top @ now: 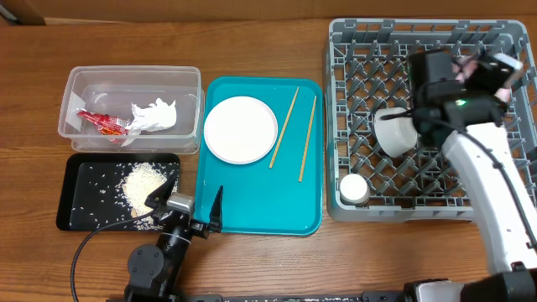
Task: Sort waste into correct bins and load items into the dishwasher
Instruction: 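Move the right gripper back to the pink bowl and grasp it, then place the pink bowl upright in the dish rack with the right gripper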
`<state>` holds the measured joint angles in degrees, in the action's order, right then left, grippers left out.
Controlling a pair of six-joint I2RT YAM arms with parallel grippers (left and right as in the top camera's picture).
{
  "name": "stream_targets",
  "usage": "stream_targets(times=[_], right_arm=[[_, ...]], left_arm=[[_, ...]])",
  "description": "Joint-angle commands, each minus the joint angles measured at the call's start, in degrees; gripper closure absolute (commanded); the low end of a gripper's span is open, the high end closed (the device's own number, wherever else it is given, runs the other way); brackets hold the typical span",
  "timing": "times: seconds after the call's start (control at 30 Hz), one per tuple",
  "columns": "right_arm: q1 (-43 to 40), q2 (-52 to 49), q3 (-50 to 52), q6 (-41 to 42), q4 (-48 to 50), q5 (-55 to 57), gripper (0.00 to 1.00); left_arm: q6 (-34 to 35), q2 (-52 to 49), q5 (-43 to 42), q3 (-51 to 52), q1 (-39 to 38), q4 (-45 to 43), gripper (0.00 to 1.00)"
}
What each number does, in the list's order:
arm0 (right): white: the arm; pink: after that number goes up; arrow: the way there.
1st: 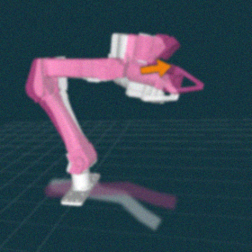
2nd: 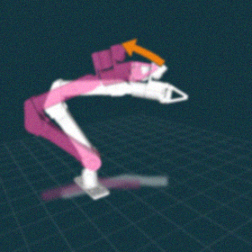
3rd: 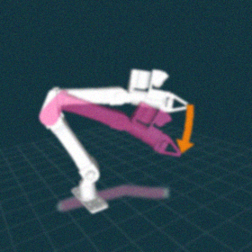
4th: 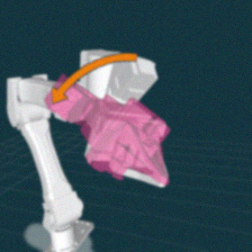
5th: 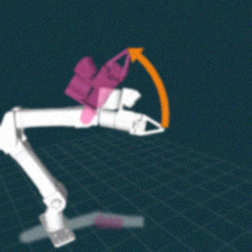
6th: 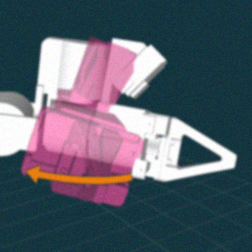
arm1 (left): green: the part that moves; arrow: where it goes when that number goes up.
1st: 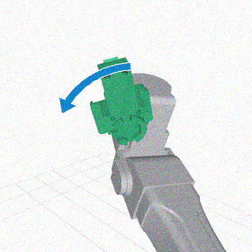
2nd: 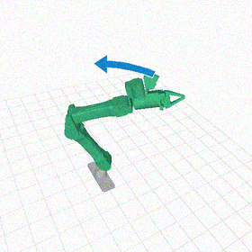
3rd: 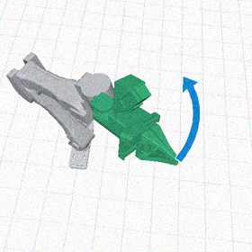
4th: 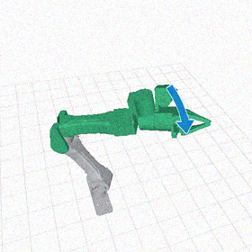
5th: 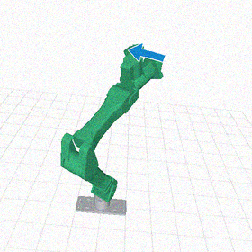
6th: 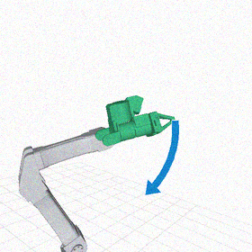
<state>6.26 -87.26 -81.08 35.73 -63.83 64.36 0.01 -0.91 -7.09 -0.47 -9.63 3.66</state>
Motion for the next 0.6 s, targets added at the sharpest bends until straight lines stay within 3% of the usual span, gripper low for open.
stream_targets(times=[0.0,0.23,0.57], right_arm=[[-5.38,-2.93,0.13,-0.22,0.00,3.72,0.96],[-12.39,-9.88,0.13,-0.22,-2.54,1.55,0.96],[-7.61,-17.53,0.13,-0.20,-3.17,-1.20,0.96]], left_arm=[[-0.02,0.28,0.00,0.20,0.28,0.15,0.00],[-0.02,0.28,0.00,0.20,0.28,0.15,0.00],[-0.02,0.28,0.00,0.20,0.28,0.15,0.00]])
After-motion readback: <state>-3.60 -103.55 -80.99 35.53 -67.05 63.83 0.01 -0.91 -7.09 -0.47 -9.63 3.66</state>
